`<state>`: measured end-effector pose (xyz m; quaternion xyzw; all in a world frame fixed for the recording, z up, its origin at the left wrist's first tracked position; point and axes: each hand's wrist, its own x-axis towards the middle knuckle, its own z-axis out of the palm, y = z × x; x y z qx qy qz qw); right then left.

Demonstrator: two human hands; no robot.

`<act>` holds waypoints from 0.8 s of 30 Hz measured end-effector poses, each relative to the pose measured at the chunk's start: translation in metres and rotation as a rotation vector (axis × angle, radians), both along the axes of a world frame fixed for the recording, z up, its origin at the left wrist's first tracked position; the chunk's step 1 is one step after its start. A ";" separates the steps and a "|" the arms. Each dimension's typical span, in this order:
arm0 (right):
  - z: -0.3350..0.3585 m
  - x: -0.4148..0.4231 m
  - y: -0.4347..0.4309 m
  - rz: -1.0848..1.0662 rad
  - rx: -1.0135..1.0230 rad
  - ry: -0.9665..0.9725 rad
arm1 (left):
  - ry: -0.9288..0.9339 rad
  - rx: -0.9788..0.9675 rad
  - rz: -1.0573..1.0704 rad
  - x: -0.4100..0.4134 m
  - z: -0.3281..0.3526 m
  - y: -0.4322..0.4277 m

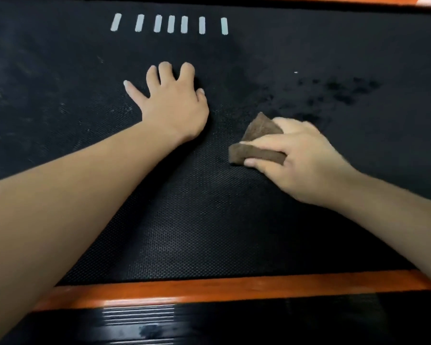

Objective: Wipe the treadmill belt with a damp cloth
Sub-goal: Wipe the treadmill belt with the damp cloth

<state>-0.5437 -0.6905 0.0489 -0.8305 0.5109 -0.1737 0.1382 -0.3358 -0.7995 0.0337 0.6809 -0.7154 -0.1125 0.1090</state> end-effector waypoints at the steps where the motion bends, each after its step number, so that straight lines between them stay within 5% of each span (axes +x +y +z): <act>1: 0.001 -0.006 -0.017 -0.014 -0.047 0.032 | 0.014 -0.008 0.005 -0.001 -0.002 -0.001; 5: 0.008 -0.034 -0.101 -0.399 -0.113 0.028 | -0.025 -0.005 -0.016 0.001 -0.006 -0.001; 11: 0.003 -0.007 -0.044 -0.041 -0.017 -0.035 | -0.125 0.040 -0.040 -0.002 -0.005 -0.002; 17: 0.005 -0.025 -0.150 -0.469 -0.144 0.054 | -0.139 0.062 -0.040 -0.002 -0.004 -0.003; 24: 0.002 -0.006 -0.133 -0.177 -0.186 0.108 | -0.140 0.046 -0.033 -0.003 -0.005 -0.002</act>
